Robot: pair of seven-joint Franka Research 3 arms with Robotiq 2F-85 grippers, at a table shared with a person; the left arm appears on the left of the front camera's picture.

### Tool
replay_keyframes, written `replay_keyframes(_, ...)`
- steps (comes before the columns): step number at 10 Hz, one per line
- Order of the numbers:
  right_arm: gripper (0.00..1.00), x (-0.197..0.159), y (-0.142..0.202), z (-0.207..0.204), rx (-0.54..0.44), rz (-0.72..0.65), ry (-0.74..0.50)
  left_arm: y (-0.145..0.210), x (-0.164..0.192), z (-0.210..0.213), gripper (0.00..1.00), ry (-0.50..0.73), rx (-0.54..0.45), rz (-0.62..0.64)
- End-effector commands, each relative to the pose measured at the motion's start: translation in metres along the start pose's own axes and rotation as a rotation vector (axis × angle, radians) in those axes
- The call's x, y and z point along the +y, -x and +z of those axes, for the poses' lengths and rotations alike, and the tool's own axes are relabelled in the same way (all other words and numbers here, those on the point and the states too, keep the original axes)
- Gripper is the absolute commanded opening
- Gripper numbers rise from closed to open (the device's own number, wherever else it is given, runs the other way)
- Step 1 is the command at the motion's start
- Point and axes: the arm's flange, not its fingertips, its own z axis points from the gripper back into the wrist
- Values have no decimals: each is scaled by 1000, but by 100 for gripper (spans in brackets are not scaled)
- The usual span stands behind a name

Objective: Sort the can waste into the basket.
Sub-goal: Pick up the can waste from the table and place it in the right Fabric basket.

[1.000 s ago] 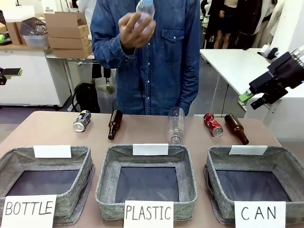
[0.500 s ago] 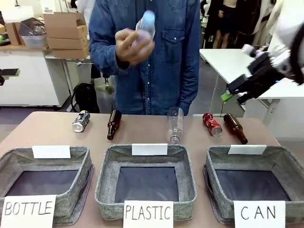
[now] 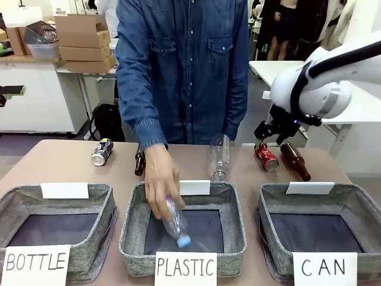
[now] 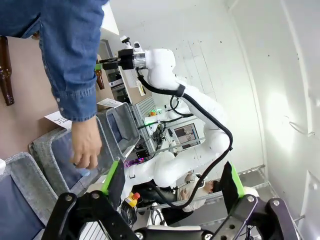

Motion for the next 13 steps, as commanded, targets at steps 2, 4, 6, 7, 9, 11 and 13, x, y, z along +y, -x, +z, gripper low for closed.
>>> replay_keyframes(2, 100, -5, -35, -35, 23, -53, 118, -2, -2, -1, 100, 24, -6, -19)
replay_keyframes(4, 100, -11, -49, -64, 22, -63, 113, -2, -2, -1, 100, 24, -6, -19)
replay_keyframes(6, 100, -10, -54, -77, 39, -64, 130, -2, -2, -1, 100, 24, -6, -19)
replay_keyframes(7, 100, -10, -54, -82, 53, -71, 145, -2, -2, -1, 100, 24, -6, -19)
replay_keyframes(9, 100, -8, -53, -87, 71, -64, 149, -2, -2, -1, 100, 24, -6, -19)
replay_keyframes(11, 71, -7, -52, -88, 81, -55, 135, -2, -2, -1, 100, 24, -6, -19)
replay_keyframes(13, 12, -7, -52, -88, 89, -64, 125, -2, -2, -1, 100, 24, -6, -19)
